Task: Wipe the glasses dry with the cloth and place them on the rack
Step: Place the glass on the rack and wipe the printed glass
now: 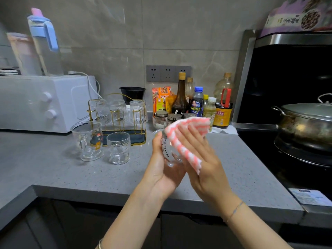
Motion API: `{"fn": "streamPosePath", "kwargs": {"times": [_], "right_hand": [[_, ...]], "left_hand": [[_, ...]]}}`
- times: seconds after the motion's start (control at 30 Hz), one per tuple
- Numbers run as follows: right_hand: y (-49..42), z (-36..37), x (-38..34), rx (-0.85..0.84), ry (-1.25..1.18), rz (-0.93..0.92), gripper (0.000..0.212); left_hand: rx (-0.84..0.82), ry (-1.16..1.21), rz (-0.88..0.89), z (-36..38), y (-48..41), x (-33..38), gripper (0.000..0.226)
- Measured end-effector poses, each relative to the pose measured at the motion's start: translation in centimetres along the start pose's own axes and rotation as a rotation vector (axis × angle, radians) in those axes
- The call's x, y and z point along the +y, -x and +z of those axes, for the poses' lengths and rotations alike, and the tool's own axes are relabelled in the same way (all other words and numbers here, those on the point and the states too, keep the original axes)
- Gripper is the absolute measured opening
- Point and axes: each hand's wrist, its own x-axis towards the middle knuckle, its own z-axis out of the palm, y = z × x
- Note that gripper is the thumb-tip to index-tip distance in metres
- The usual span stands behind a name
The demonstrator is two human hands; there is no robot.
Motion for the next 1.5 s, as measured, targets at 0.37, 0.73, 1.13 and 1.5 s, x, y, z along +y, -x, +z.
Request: {"fn": "streamPosePath", "kwargs": {"times": [0.37, 0.73, 1.13, 1.5], "right_hand": [[0.5, 0.9, -1.3, -0.074, 0.089, -0.103, 0.043], [1.6, 1.2, -1.3, -0.068, 0.063, -0.096, 0.045], [0.2, -2.1, 0.4, 0.147, -0.545, 0.756, 0.046], [-0.5, -1.7, -0.9, -0.205, -0.755, 0.573, 0.066]], "left_hand": [[-0.051, 0.070, -0.052, -0.2, -0.2, 0.3, 0.067], [-0.008, -0.032, -0.033, -0.9, -0.7, 1.1, 0.082], [0.037, -0.268, 0.085, -5.0, 0.3, -0.3, 0.052], [0.087, -0.725, 0.195, -7.1, 2.4, -1.1, 0.056]]}}
